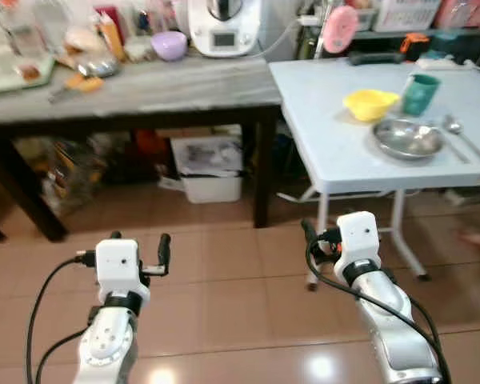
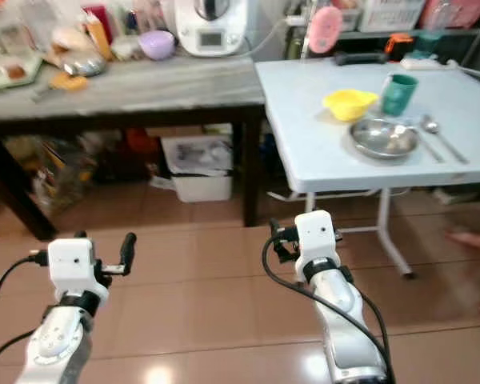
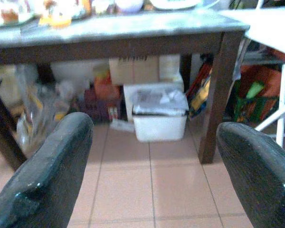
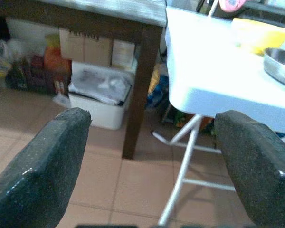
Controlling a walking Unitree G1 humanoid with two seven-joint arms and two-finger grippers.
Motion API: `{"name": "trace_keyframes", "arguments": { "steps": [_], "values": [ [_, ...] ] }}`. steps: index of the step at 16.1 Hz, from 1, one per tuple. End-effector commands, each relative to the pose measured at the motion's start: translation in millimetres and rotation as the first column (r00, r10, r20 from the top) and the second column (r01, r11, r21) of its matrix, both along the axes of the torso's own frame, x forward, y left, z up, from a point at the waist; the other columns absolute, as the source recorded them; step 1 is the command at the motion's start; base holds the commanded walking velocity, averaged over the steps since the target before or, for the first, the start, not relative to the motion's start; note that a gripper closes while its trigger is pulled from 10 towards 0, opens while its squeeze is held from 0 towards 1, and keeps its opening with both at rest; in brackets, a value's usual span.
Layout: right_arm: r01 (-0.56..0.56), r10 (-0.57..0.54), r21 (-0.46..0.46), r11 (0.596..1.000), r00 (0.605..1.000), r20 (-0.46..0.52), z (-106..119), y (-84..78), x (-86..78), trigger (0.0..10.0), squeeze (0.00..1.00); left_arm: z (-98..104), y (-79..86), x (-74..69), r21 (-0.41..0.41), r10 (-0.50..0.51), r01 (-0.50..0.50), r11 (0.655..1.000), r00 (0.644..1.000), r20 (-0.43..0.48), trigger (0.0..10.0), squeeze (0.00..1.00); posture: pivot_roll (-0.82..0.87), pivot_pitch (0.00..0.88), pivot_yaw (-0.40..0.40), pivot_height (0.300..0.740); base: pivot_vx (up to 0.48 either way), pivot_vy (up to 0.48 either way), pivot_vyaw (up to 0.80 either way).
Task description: Setting the table
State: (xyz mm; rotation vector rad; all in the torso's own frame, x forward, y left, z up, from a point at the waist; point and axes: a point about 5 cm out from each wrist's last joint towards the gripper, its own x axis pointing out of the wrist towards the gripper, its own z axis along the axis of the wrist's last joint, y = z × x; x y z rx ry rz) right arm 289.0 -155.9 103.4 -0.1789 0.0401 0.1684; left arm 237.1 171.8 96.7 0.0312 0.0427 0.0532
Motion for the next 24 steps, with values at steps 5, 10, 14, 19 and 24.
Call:
{"name": "trace_keyframes", "arguments": {
  "steps": [5, 10, 14, 19, 24],
  "values": [
    [-0.037, 0.041, 0.109, 0.993, 0.998, -0.037, -1.5, 3.0, -4.0, 10.0, 0.00, -1.3, 5.4, -2.0, 0.005, 0.012, -0.012, 1.000, 1.000, -0.016, 10.0, 0.00, -0.12, 0.056, 0.043, 0.740, 0.000, -0.480, 0.00],
    [0.014, -0.013, 0.019, 1.000, 1.000, -0.027, -1.8, 1.0, -1.3, 10.0, 0.00, -2.9, 6.9, -3.9, 0.006, 0.016, -0.016, 1.000, 1.000, -0.023, 10.0, 0.00, -0.12, 0.054, 0.044, 0.740, 0.000, -0.480, 0.00],
    [0.009, -0.007, 0.040, 0.999, 0.999, -0.047, -2.3, 2.8, 0.4, 10.0, 0.00, 2.3, 2.8, -4.8, -0.018, -0.031, 0.031, 0.999, 0.999, 0.013, 10.0, 0.00, -0.11, 0.057, 0.046, 0.740, 0.000, 0.000, 0.00],
    [-0.015, 0.018, 0.054, 0.998, 0.999, -0.045, -4.4, 7.6, -1.7, 10.0, 0.00, 6.6, 0.5, -6.1, -0.040, -0.076, 0.078, 0.996, 0.996, 0.037, 10.0, 0.00, -0.11, 0.054, 0.054, 0.740, 0.375, 0.000, 0.00],
    [-0.019, 0.022, 0.053, 0.998, 0.999, -0.043, -4.7, 8.2, -0.6, 10.0, 0.00, 7.6, -0.4, -5.6, -0.043, -0.095, 0.097, 0.994, 0.995, 0.040, 10.0, 0.00, -0.10, 0.051, 0.056, 0.740, 0.475, 0.000, 0.00]
  ]
}}
